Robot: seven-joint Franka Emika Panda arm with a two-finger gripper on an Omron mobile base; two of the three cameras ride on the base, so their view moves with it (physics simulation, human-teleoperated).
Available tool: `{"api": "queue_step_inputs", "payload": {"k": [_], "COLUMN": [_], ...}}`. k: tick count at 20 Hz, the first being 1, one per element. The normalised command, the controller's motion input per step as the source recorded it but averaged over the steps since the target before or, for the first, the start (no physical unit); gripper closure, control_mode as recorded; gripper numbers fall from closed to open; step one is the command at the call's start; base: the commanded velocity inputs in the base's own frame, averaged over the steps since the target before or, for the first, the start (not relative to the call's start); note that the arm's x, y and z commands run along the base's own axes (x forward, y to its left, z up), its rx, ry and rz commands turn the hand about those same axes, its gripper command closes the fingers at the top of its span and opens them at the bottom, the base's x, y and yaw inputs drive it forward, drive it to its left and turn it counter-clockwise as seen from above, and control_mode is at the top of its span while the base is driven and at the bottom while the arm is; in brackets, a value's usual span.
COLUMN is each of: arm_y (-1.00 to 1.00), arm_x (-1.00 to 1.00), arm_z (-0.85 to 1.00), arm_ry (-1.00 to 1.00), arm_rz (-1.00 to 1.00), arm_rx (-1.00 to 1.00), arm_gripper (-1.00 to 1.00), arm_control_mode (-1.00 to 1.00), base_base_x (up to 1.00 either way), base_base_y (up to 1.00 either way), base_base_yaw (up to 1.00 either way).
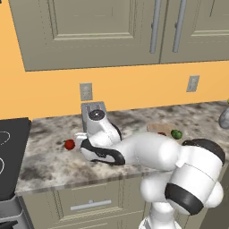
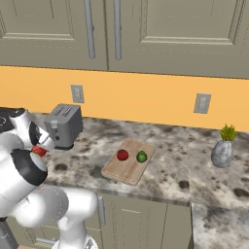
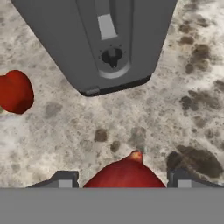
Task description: Place the avocado, onion, tomato, and bell pepper on the cutting board.
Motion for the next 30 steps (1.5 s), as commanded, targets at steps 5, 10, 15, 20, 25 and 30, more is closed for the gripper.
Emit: {"api": "queue_step_inputs", "payload": {"k": [5, 10, 15, 20, 25, 30], "arm_y": [-0.66, -0.84, -0.85, -0.85, -0.73, -0.55], "arm_x": [-0.91, -0.80, -0.24, 0.05, 0.24, 0.45], "arm_z": [0.60, 0.52, 0.34, 0.29, 0.19, 0.07], "arm_ry": [0.00, -0.01, 0.03, 0.10, 0.14, 0.19], "arm_rz": [-0.07, -0.10, -0.09, -0.04, -0.04, -0.03], "arm_rx": [0.03, 0.01, 0.01, 0.00, 0.00, 0.00], "arm_gripper": [1.00, 1.00, 1.00, 1.00, 1.00, 1.00], "arm_control_mode": [-1.00, -1.00, -1.00, -1.00, -1.00, -1.00], "base_base_x": [0.00, 0.00, 0.00, 0.00, 0.00, 0.00], "base_base_y": [0.00, 0.00, 0.00, 0.00, 0.00, 0.00], "base_base_yaw": [0.00, 0.00, 0.00, 0.00, 0.00, 0.00]}}
